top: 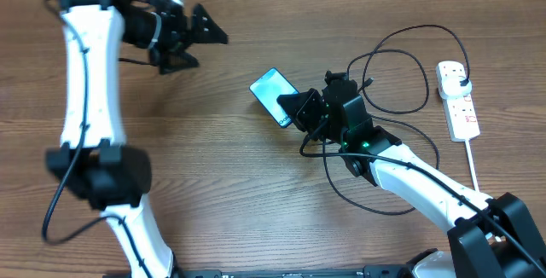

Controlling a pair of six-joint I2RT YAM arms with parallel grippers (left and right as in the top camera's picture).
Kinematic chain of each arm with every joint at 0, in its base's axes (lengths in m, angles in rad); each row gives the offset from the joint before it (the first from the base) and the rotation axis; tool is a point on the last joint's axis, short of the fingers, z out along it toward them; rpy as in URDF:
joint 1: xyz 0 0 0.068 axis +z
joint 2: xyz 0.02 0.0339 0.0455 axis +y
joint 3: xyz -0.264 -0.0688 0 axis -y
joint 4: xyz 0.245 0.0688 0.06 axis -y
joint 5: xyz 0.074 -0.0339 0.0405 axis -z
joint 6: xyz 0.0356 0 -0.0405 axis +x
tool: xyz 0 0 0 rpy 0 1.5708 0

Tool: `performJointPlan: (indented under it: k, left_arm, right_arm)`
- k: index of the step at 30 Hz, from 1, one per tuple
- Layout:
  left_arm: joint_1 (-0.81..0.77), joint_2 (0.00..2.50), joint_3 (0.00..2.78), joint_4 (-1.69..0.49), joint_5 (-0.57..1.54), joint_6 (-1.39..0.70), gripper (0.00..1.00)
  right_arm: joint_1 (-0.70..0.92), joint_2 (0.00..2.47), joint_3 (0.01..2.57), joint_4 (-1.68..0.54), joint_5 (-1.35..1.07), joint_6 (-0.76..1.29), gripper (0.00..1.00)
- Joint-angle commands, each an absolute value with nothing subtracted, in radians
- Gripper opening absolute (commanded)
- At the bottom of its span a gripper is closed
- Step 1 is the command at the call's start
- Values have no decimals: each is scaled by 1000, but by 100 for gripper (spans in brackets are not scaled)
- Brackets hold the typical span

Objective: Plug charger to phone and switch on socket

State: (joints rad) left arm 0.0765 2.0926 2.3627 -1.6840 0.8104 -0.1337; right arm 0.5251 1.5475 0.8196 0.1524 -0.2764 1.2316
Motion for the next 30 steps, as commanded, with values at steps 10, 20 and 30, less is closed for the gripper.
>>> performJointPlan:
  k: [10, 20, 30]
  left_arm:
    - [102, 1663, 2361, -1690, 464, -153, 100]
    - [81, 1640, 1995, -1554, 524, -289, 99]
    - [60, 1590, 1597, -1357, 647, -305, 98]
  right_arm:
    - [521, 1521, 846, 173, -381, 1261, 4]
    - [499, 1521, 845, 173, -434, 1369, 4]
    - [374, 1521, 836, 165, -599, 1361, 4]
